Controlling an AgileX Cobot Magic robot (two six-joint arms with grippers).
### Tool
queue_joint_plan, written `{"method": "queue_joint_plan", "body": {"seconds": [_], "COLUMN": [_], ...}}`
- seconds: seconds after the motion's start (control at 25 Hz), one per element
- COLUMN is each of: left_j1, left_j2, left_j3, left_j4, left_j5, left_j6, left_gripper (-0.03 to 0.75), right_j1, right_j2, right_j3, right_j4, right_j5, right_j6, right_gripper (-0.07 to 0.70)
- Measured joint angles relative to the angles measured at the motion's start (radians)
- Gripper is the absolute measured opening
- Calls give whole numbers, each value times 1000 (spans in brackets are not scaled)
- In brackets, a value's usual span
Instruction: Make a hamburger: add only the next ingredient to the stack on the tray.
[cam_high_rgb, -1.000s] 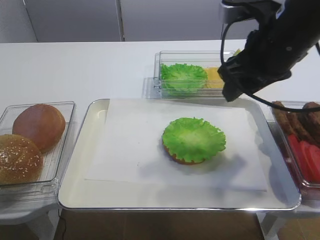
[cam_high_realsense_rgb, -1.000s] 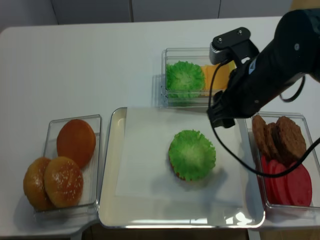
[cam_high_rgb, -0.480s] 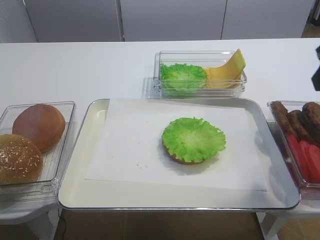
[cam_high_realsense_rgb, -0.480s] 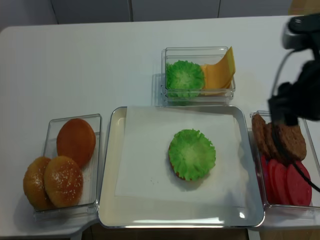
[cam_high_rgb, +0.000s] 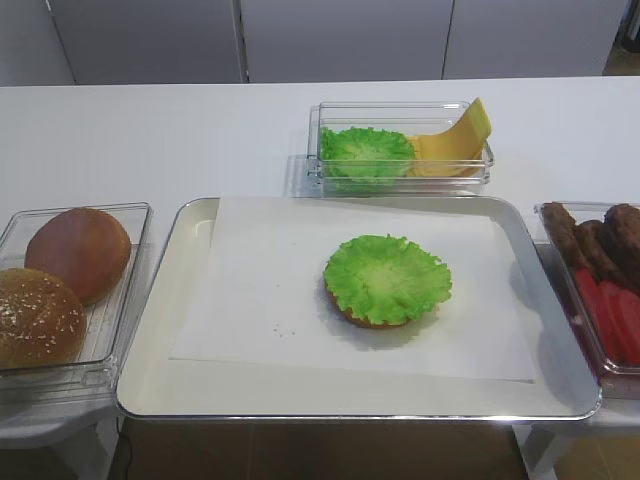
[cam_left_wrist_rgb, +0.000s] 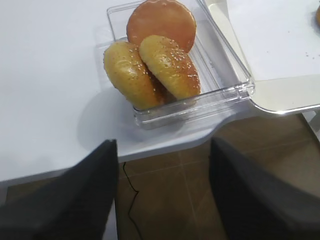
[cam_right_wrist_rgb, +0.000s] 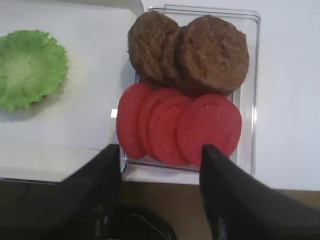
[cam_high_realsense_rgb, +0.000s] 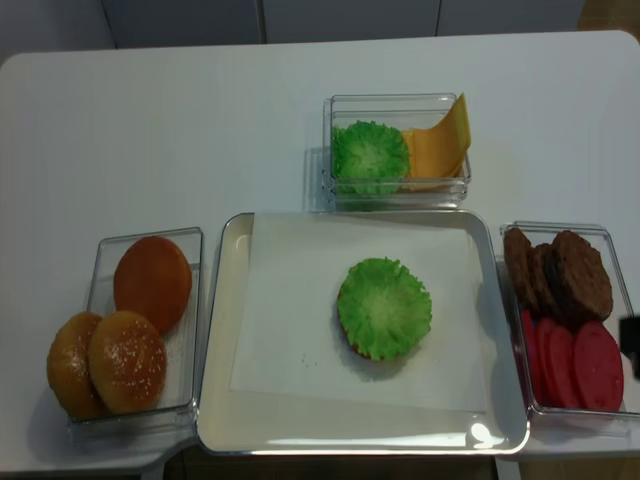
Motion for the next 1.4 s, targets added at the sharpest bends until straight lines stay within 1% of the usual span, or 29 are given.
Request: {"method": "queue_joint_plan", "body": {"seconds": [0.16, 0.36, 0.48, 0.68, 0.8, 0.96, 1.12, 1.16, 1.28, 1.4], "left_j1": [0, 0, 0, 0, 0, 0, 0, 0, 0, 0], "left_j2": [0, 0, 0, 0, 0, 0, 0, 0, 0, 0], "left_j3": [0, 0, 0, 0, 0, 0, 0, 0, 0, 0], "left_j4": [0, 0, 0, 0, 0, 0, 0, 0, 0, 0], "left_j5": [0, 0, 0, 0, 0, 0, 0, 0, 0, 0], "left_j6": [0, 0, 0, 0, 0, 0, 0, 0, 0, 0], "left_gripper": [428, 428, 428, 428, 428, 428, 428, 428, 428, 428], "right_j1": [0, 0, 0, 0, 0, 0, 0, 0, 0, 0], "right_j2": [-184, -401, -510, -648, -687, -704, -704, -704, -704, -704], "right_j3": [45, 60, 62, 68, 106, 163, 218, 228, 243, 254], "right_j4": [-2, -8, -8, -26, -30, -43, -68, -69, -70, -70], "right_j5": [76, 175, 207, 215, 217, 220, 220, 213, 169, 123], "right_j6": [13, 17, 17, 17, 37, 54, 40, 29, -1, -10], "right_gripper": [388, 388, 388, 388, 394, 441, 459, 461, 463, 463]}}
